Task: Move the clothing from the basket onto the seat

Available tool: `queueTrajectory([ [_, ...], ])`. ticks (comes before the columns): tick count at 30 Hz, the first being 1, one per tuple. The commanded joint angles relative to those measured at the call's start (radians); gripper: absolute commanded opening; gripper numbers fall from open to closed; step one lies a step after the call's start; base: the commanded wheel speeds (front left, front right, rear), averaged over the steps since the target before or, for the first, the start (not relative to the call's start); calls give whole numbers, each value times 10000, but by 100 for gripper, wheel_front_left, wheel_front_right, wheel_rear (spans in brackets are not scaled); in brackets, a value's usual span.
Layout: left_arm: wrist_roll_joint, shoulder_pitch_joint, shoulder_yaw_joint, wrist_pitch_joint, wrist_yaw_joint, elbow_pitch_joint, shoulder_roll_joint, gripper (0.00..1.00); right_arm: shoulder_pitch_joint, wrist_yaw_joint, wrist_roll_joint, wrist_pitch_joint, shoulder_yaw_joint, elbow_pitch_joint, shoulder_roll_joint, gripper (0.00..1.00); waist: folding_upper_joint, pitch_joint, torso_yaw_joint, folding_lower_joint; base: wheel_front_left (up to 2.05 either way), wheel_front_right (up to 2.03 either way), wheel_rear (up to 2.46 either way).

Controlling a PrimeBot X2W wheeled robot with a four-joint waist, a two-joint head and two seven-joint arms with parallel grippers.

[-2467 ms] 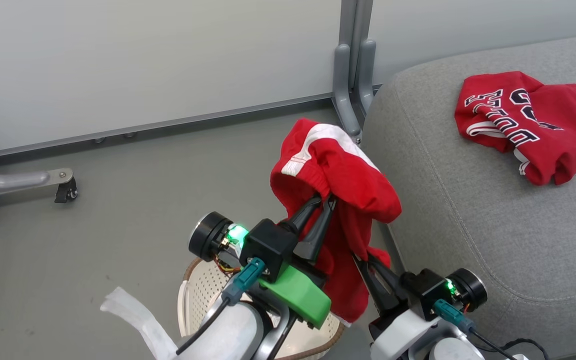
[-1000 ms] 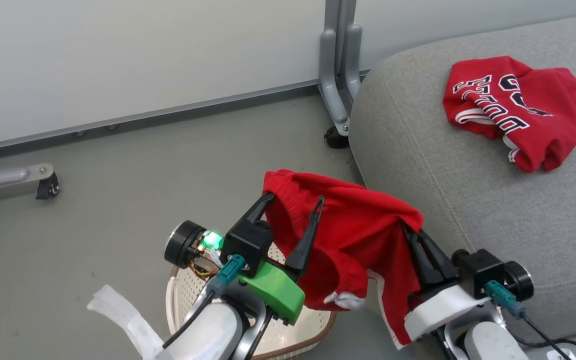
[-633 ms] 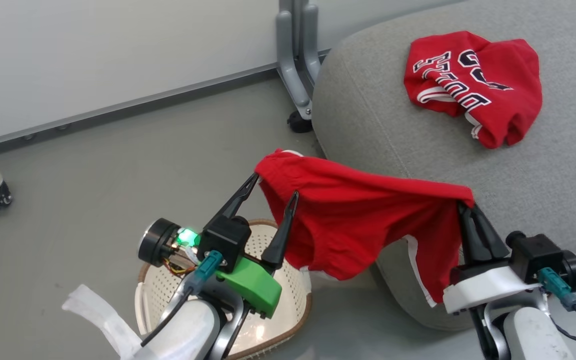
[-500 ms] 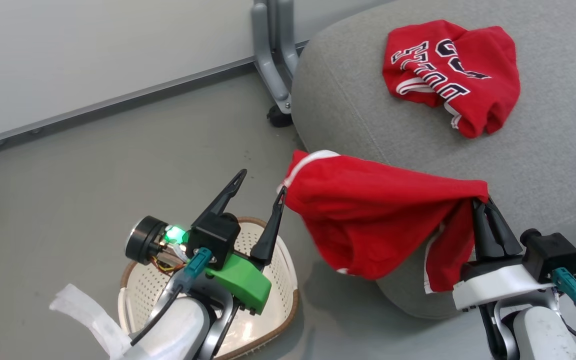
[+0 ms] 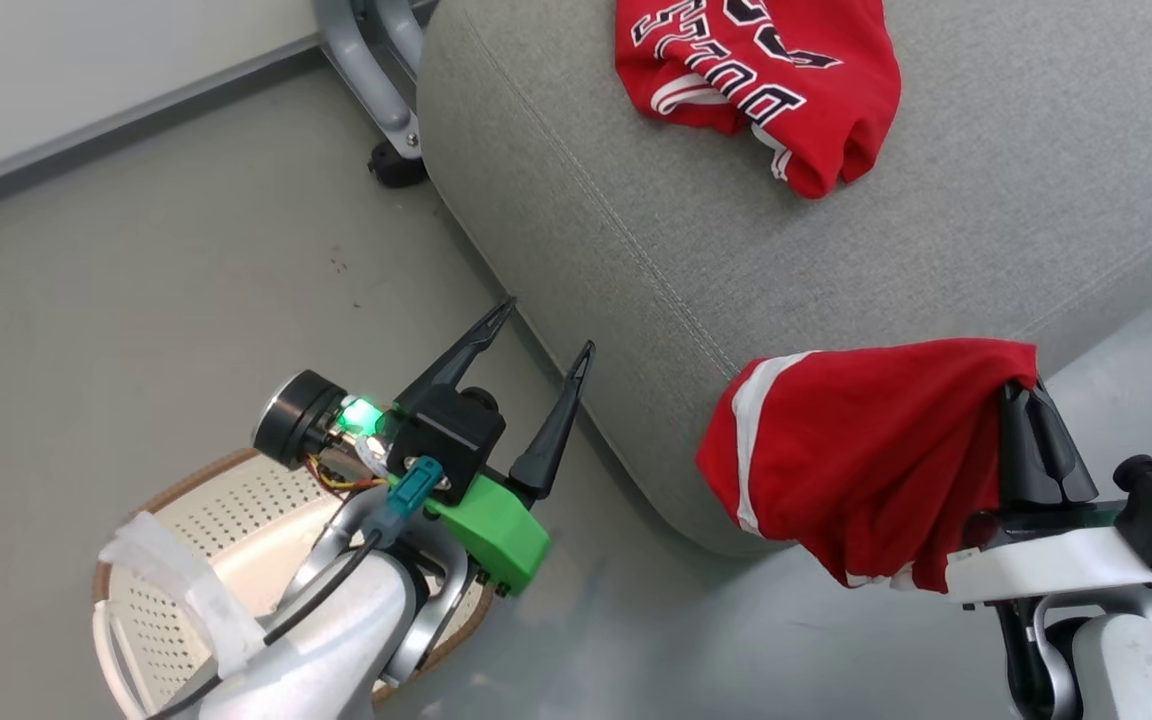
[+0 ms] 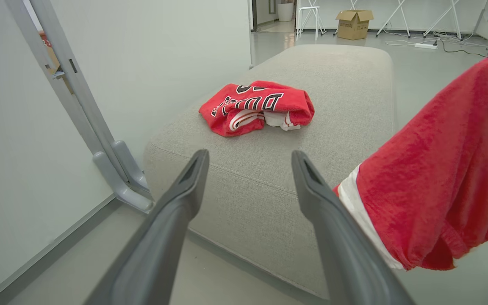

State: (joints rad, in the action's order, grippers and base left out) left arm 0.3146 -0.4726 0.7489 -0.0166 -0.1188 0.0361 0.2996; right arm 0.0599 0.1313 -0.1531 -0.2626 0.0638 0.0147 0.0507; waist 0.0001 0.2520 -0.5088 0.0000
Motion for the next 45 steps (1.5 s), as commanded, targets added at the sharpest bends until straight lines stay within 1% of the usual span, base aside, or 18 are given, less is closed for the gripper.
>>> queueTrajectory([
  [1, -41, -232, 30, 0, 85, 75, 34, 100, -95, -10, -108, -33, 47, -120, -2, 0, -1, 729, -388, 0, 0, 0, 0],
  [5, -135, -489, 208, 31, 290, 262, -28, 100, 144, -10, -238, -33, 100, -356, -3, 0, -1, 1081, -386, 0, 0, 0, 0],
  [9, -311, -616, 395, 74, 381, 362, 7, 100, 888, -9, -445, -33, 122, -705, -2, 0, -1, 1496, -350, 0, 0, 0, 0],
  [11, -412, -636, 465, 104, 403, 363, 100, 100, 1471, -10, -314, -33, 104, -882, -2, 0, -1, 1756, -320, 0, 0, 0, 0],
  [15, -480, -622, 470, 250, 360, 177, 235, 100, 3174, -10, -57, -33, 314, -1081, 13, 0, -1, 2393, -208, 0, 0, 0, 0],
  [18, -550, -839, 578, 388, 503, 23, 221, 100, 4675, -12, -21, -33, 860, -1045, 584, 0, -1, 2931, 284, 0, 0, 0, 0],
  [21, -666, -1013, 734, 474, 676, -65, 237, 100, 6101, -12, 46, -32, 1343, -785, 1498, 0, -1, 3404, 813, 0, 0, 0, 0],
  [23, -792, -1198, 827, 588, 784, -110, 224, 100, 7129, -12, -43, -32, 1741, -371, 2301, 0, -1, 3710, 1224, 0, 0, 0, 0],
  [27, -866, -1357, 939, 725, 866, -82, 141, 100, 8622, -10, -129, -30, 2330, 647, 3424, 0, -1, 4183, 1907, 0, 0, 0, 0],
  [31, -885, -1487, 954, 868, 836, -12, 44, 100, 9423, -12, 137, -32, 2689, 1809, 4059, 0, -1, 4619, 2423, 0, 0, 0, 0],
  [33, -923, -1575, 991, 901, 836, 15, -20, 100, 9505, -12, 255, -30, 2840, 2418, 4232, 0, -1, 4802, 2625, 0, 0, 0, 0],
  [36, -969, -1698, 1021, 999, 796, 104, -122, 100, 9420, -12, 419, -32, 2974, 3409, 4254, 0, -1, 5055, 2889, 0, 0, 0, 0],
  [39, -990, -1752, 1005, 1079, 710, 201, -204, 100, 9115, -12, 610, -32, 3300, 4193, 4028, 0, -1, 5207, 3033, 0, 0, 0, 0],
  [42, -973, -1766, 943, 1237, 559, 278, -295, 100, 8839, -12, 909, -33, 3642, 4619, 3760, 0, -1, 5203, 3122, 0, 0, 0, 0],
  [43, -936, -1748, 956, 1281, 557, 333, -322, 100, 8683, -12, 1059, -32, 3839, 4676, 3632, 3, -1, 5158, 3151, 0, 0, 0, 0],
  [44, -901, -1728, 937, 1353, 516, 357, -366, 100, 8553, -12, 1180, -32, 4027, 4704, 3485, 41, -1, 5115, 3167, 0, 0, 0, 0],
  [45, -848, -1694, 893, 1430, 456, 391, -419, 100, 8392, -12, 1351, -32, 4257, 4617, 3279, 100, -1, 5044, 3167, 0, 0, 0, 0],
])
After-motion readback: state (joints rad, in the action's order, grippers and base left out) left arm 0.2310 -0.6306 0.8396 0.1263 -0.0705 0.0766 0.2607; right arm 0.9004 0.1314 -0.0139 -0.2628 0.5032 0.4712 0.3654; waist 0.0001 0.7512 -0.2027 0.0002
